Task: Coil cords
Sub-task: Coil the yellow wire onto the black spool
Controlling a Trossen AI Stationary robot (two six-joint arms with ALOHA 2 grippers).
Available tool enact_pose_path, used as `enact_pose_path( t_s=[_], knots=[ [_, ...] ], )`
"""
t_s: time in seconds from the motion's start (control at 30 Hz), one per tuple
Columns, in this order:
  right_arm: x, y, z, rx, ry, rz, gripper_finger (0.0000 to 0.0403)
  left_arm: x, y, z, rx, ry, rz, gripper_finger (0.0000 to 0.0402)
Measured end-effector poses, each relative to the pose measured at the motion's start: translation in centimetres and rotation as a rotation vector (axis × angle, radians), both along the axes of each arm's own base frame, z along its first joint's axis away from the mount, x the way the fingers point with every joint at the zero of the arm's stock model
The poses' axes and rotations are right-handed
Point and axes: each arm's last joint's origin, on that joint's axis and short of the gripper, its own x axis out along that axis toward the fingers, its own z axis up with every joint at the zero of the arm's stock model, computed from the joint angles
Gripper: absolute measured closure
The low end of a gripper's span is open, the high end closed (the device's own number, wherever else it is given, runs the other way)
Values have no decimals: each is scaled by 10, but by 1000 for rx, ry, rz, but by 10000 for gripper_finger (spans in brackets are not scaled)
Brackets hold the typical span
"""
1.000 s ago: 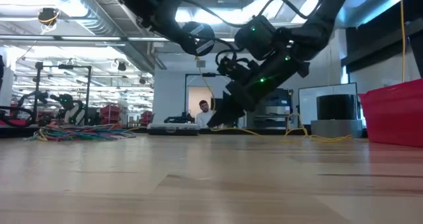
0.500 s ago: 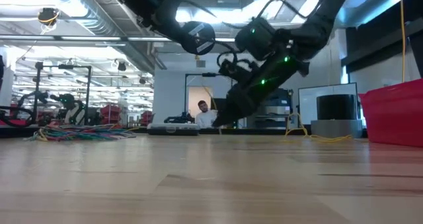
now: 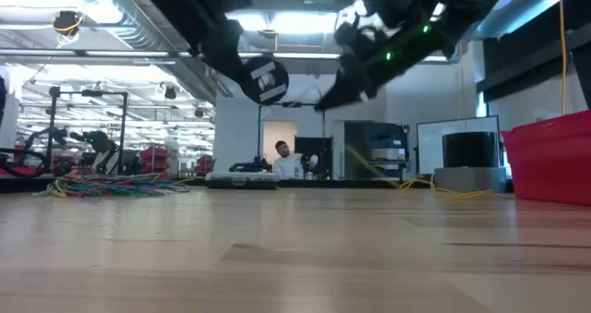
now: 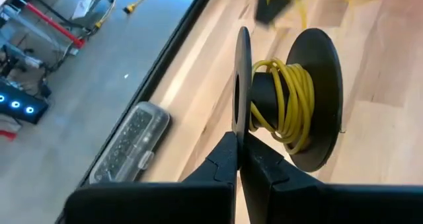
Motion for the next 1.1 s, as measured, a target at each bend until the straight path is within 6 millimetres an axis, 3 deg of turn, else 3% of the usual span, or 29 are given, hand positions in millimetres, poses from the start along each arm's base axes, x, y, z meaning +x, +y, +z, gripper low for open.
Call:
enact_pose_path(
  t_s=[0.2,0.57,0.83,1.1],
  knots=[
    [-6,0,21,23,-95,8,399,13,11,-15,-51,33,-41,402],
    [-6,-6,22,126,-148,9,399,19,21,-19,-72,18,-23,402],
    [-20,-28,7,255,-20,-155,399,19,53,-36,-72,-21,274,402],
    [-13,-32,13,416,-144,38,398,30,66,-45,-37,-67,322,402]
  ],
)
